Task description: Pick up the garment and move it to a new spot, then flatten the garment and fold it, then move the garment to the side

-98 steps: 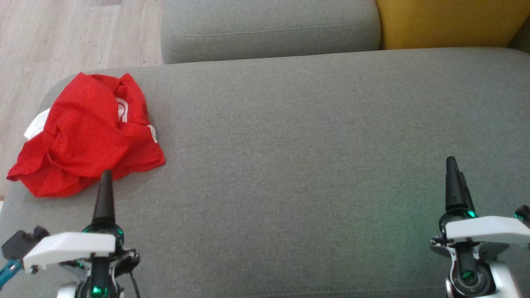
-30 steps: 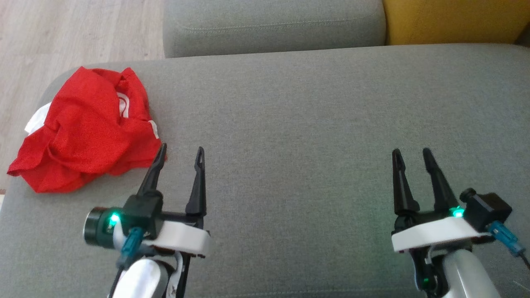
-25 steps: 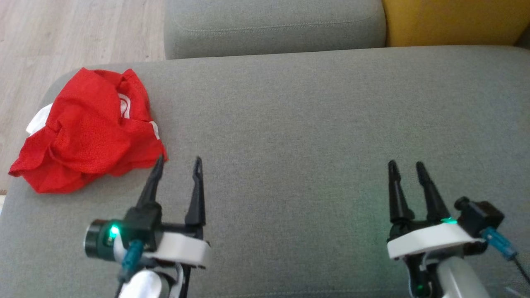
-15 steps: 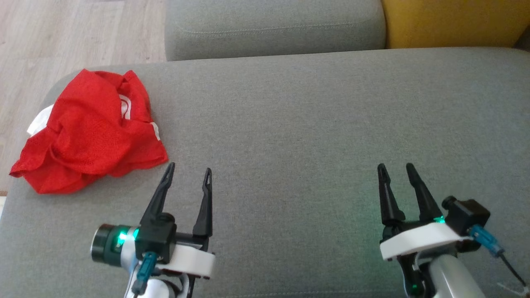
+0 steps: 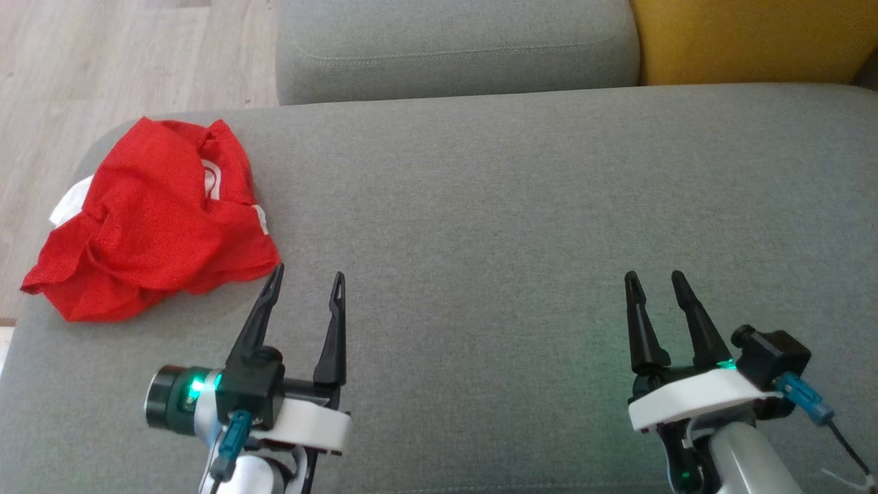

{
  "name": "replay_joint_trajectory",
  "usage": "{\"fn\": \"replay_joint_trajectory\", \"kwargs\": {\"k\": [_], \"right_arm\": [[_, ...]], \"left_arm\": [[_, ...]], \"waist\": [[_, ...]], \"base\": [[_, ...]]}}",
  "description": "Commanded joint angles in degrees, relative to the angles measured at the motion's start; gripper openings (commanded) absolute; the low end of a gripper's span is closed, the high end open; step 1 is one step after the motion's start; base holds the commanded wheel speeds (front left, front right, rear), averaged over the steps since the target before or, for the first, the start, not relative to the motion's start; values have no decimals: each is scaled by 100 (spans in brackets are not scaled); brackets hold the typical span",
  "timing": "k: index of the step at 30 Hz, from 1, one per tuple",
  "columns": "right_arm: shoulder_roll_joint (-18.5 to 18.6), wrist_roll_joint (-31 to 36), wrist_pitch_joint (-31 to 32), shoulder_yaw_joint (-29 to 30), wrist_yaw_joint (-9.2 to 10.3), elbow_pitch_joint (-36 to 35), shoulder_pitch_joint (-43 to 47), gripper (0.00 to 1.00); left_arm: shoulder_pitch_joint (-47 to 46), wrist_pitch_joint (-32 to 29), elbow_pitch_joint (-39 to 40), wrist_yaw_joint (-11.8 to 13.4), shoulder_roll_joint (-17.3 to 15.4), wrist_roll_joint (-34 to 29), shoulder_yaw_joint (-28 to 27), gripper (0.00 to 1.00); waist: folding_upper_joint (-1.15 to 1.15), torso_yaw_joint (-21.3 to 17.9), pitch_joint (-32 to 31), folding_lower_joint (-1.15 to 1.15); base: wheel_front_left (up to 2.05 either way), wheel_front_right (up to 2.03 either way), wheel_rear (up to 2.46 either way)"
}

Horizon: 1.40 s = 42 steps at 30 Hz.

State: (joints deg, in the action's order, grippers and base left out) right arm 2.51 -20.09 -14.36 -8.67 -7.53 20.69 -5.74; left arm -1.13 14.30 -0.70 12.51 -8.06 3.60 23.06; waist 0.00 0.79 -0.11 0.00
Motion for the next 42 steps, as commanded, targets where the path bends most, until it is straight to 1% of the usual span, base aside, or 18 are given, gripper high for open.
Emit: {"fn": "replay_joint_trajectory", "kwargs": {"k": [1,5,10,18,26,31,35,42], "right_arm": [[37,-26,-63,-144,4,-160,-239,100],[37,-49,-63,-179,4,-157,-204,100],[37,-85,-63,-252,4,-168,-138,100],[37,-76,-63,-359,4,-260,-30,100],[37,-139,-63,-478,4,-288,48,100],[37,-212,-63,-607,4,-270,72,100],[37,-265,-63,-684,4,-258,86,100],[37,-309,-63,-828,4,-226,22,100]], "left_arm": [[-111,70,155,-29,30,-42,-262,100],[-89,70,144,-112,64,-65,-346,100],[-42,70,126,-183,99,-95,-440,100],[38,70,122,-272,89,-115,-627,100],[147,70,157,-299,61,-154,-819,100],[207,70,175,-322,49,-163,-902,100],[243,70,182,-339,56,-171,-948,100],[331,70,266,-294,102,-185,-1024,100]], "waist": [[0,26,-7,0],[0,165,-30,0],[0,490,-69,0],[0,1285,-105,0],[0,2109,-136,0],[0,2502,-165,0],[0,2726,-168,0],[0,2793,-87,0]], "base": [[0,0,0],[0,0,0],[0,0,0],[0,0,0],[0,0,0],[0,0,0],[0,0,0],[0,0,0]]}}
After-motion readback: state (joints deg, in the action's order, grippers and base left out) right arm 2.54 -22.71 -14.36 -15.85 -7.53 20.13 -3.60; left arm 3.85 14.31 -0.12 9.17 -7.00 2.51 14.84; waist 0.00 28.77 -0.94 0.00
